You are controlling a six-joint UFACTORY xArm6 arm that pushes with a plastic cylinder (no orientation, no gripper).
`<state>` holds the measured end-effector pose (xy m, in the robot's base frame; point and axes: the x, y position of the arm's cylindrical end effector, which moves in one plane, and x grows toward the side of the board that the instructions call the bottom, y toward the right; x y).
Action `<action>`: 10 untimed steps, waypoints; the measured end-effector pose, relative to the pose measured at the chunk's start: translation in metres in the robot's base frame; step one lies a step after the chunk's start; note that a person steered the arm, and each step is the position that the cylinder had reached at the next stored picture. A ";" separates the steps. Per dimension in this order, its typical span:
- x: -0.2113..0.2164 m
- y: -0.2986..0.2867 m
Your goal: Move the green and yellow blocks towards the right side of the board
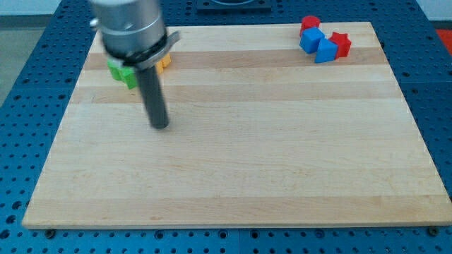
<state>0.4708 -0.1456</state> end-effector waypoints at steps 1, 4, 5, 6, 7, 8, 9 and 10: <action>-0.041 -0.064; -0.184 -0.147; -0.183 -0.138; -0.166 -0.137; -0.153 -0.136; -0.153 -0.107; -0.153 -0.061; -0.153 -0.023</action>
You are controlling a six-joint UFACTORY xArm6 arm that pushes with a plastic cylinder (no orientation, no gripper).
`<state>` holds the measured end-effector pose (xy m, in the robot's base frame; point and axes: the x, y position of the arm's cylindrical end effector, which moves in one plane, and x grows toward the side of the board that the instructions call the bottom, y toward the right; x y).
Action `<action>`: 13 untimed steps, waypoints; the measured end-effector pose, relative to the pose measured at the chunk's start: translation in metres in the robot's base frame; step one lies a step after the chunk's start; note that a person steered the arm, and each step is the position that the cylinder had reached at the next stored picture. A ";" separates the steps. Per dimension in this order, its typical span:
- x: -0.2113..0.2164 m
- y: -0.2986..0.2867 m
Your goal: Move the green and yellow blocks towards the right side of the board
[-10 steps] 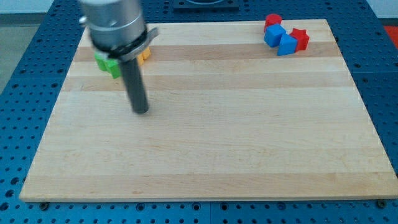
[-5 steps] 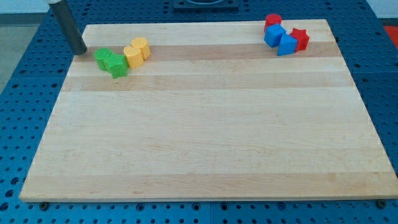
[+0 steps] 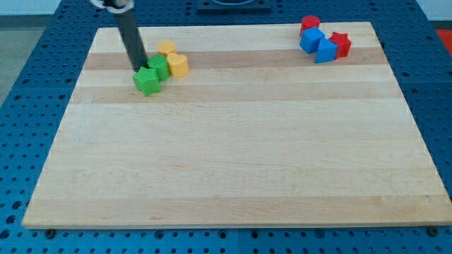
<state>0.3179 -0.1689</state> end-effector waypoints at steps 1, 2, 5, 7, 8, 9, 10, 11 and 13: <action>0.000 0.019; 0.000 0.013; 0.117 -0.053; 0.067 -0.033; -0.013 -0.029; -0.031 -0.026; -0.031 -0.026; 0.012 -0.065; 0.109 -0.060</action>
<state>0.4264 -0.2293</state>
